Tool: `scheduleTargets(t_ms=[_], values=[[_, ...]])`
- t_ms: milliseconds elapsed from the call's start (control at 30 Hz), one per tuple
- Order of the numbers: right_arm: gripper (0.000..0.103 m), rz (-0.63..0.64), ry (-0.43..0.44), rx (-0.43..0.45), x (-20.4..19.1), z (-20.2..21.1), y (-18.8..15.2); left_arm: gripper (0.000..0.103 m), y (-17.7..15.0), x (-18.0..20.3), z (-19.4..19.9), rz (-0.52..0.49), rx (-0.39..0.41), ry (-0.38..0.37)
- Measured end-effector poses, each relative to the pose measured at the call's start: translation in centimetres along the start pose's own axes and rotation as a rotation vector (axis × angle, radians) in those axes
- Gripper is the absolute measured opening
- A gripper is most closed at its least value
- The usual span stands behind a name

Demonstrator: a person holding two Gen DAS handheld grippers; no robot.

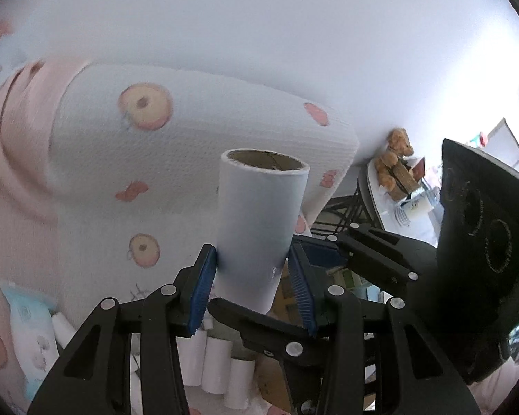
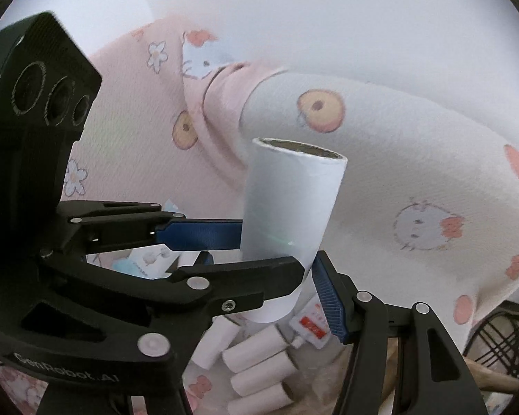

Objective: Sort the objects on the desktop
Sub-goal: 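Lift the white tube with both grippers and carry it over the box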

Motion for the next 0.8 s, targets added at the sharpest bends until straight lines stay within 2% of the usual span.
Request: scheduleTargets(t_ms=[133,333,567,800], values=[[0.057,-0.006,-0.027,0.06,1.1,1.9,0.1,0.047,1.2,2.1,0.2,-0.044,0.027,0.021],[0.057,-0.064,-0.016,0.113,3.7,4.4,-1.0,0.046,2.2,4.5,-0.6,-0.075,0.004,0.034],[0.057,-0.094,-0.022,0.122,5.7,5.7,-2.3,0.046,2.3,6.6,-1.6,-0.089,-0.022,0.034],[0.056,-0.07,-0.073,0.102,6.8,6.1,-4.6,0.046,1.2,8.9,-3.8,-0.128,-0.098,0.02]])
Point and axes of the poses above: each gripper's, at about its wrist camera, not at the fingertips, and z roughly against the way its jaws point, x to its right, y to its top, the point moved 6 cm from there along -z, roughly the way its jaws point, and after that the axes turned 14 degrees about -x, right-handed, at the moved point
